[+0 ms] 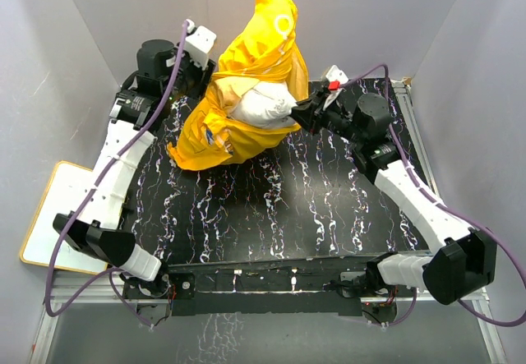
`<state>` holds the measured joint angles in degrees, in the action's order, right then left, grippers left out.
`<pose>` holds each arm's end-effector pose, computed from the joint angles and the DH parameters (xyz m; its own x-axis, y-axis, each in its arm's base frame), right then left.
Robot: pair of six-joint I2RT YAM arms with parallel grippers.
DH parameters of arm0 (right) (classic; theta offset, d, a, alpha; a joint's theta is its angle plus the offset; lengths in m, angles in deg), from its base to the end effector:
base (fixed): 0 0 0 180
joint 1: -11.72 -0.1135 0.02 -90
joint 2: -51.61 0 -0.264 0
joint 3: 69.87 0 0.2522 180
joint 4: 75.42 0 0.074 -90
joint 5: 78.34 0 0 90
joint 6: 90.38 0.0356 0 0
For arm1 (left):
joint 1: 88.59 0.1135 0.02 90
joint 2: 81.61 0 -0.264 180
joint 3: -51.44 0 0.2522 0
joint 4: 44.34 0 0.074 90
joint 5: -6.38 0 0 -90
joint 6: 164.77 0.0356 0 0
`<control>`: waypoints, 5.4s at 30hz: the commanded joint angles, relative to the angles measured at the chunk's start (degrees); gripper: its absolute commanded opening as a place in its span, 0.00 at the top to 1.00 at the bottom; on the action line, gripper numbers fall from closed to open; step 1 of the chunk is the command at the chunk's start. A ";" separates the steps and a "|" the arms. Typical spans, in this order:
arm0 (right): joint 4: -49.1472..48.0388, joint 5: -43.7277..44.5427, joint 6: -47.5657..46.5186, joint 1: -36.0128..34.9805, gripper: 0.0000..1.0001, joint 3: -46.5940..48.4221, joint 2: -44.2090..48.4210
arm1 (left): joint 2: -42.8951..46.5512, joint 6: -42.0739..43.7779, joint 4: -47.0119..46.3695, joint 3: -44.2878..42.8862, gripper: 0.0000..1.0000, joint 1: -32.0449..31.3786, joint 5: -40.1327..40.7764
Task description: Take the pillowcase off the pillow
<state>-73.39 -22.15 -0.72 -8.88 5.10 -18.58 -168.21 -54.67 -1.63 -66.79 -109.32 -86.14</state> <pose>0.2601 0.1189 0.3879 0.0497 0.0134 -0.9987 -0.8123 0.5823 -0.0326 0.3049 -0.1171 0.4882 -0.0334 0.3797 -0.9245 0.4318 0.8397 0.3293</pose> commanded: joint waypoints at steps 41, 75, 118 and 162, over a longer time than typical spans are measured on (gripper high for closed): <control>9.44 21.77 21.93 -18.69 0.92 44.40 -23.92 | 22.89 7.61 0.67 -5.31 0.03 5.37 3.09; 15.29 -3.55 20.55 -28.44 0.92 59.44 -25.77 | 18.99 4.54 9.24 0.69 0.03 5.36 -31.03; 19.66 25.13 -4.75 -19.16 0.19 30.42 -6.27 | 15.61 -6.45 9.56 -1.23 1.00 5.44 -24.77; 15.01 42.53 -0.27 -3.93 0.92 46.07 -22.54 | 19.42 13.05 42.37 -5.83 1.00 5.43 -40.63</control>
<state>-54.48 11.54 -2.42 -18.85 46.55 -39.74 -154.90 -48.01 27.42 -72.77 -104.08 -122.82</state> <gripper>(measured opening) 0.084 0.057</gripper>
